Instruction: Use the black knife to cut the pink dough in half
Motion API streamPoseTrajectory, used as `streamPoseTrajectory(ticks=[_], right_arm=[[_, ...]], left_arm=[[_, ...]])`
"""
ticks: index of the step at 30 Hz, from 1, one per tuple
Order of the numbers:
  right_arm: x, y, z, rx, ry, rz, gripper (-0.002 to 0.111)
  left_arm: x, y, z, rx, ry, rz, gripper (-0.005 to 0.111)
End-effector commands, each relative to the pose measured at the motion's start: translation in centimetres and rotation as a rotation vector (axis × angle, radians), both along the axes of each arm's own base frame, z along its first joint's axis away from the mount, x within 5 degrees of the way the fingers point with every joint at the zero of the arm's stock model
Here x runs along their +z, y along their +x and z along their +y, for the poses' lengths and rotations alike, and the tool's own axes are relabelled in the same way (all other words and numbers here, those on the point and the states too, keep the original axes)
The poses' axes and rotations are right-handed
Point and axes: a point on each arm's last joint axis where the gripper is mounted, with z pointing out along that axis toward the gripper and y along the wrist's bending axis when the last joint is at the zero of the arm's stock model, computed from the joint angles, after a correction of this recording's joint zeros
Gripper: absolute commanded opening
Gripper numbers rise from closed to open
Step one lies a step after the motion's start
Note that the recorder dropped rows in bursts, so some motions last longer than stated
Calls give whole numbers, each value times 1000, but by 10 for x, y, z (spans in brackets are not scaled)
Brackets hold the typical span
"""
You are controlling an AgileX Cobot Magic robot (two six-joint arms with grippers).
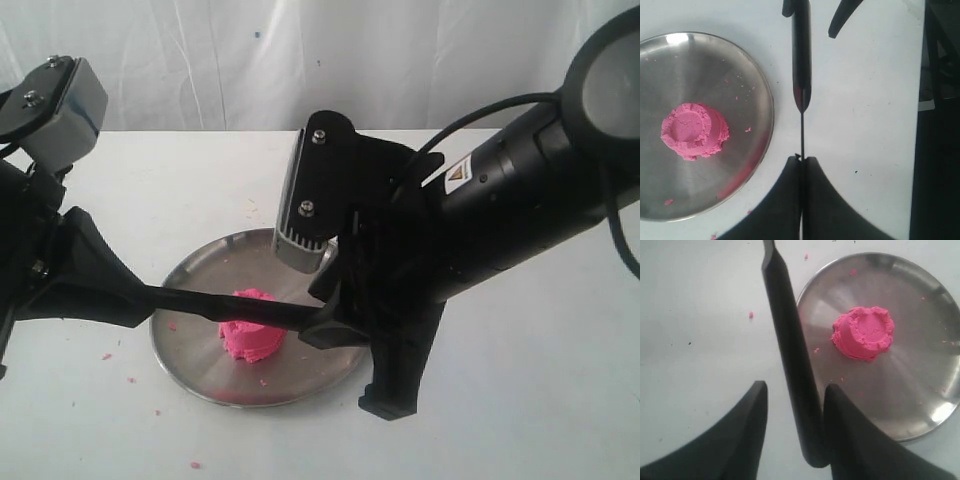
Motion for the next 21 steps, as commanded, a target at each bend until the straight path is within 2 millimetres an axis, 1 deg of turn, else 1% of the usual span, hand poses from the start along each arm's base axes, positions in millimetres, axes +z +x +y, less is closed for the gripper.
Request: streamPoseTrajectory(ticks=[1, 6, 13, 18, 21], right_arm=[[-7, 4, 1, 1, -12, 10, 36], [-12, 6, 3, 2, -23, 21, 36], [-12, 7, 4, -5, -19, 17, 35], [-12, 7, 4, -4, -19, 14, 27], [-12, 7, 4, -4, -19, 14, 26]], left_arm=[[5, -3, -2, -4, -39, 5, 0], [5, -3, -2, -4, -39, 5, 0], [5, -3, -2, -4, -39, 5, 0], [5, -3, -2, -4, -39, 5, 0], [5, -3, -2, -4, -39, 5, 0]])
